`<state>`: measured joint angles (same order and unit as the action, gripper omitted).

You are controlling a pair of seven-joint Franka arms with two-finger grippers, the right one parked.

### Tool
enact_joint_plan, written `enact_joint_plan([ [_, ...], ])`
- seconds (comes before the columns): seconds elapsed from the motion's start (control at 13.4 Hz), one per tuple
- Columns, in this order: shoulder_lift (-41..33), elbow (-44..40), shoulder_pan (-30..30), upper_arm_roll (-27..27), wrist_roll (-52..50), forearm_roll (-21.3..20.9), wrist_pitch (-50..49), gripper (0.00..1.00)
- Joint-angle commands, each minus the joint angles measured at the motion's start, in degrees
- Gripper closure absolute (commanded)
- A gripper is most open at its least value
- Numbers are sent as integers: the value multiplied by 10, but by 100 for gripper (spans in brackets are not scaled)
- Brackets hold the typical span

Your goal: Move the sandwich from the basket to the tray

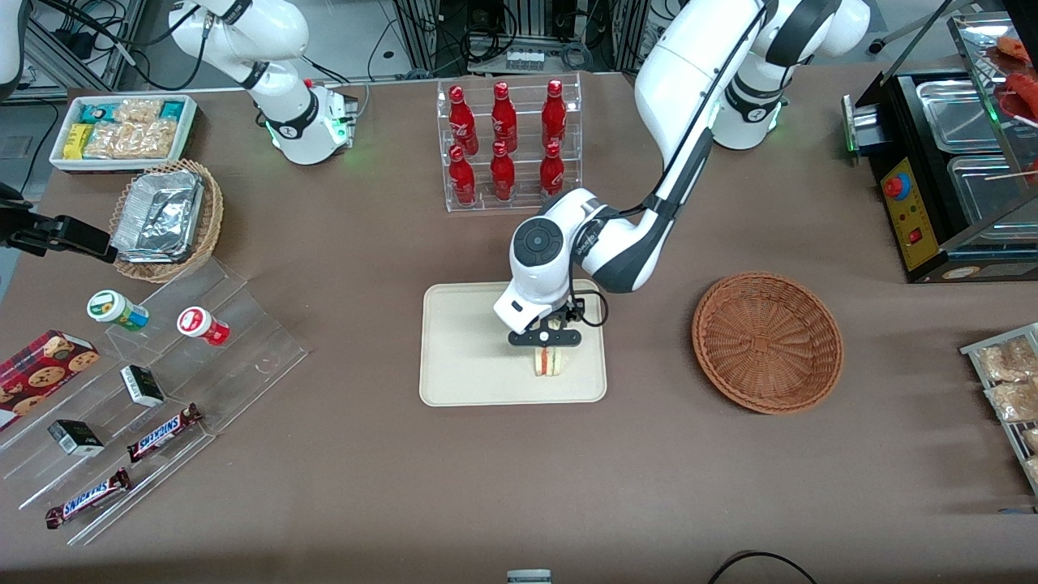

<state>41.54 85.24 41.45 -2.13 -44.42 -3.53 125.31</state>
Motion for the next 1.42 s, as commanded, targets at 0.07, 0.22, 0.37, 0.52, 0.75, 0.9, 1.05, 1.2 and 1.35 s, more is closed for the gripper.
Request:
enact_joint_plan([
  [0.07,-4,-32,-1,6,-3,4,-9,0],
  [0.22,-23,-31,-24,7,5,4,-37,0],
  [0.37,-43,-27,-61,5,7,4,-62,0],
  [0.52,-59,-25,-91,4,35,13,-81,0],
  [0.75,-101,-25,-160,5,146,83,-146,0],
  [0.9,-127,-25,-201,5,171,88,-186,0],
  [1.05,-147,-25,-225,7,175,89,-231,0],
  [1.2,-166,-26,-265,6,177,89,-254,0],
  [1.35,-189,-27,-281,9,173,87,-257,0],
])
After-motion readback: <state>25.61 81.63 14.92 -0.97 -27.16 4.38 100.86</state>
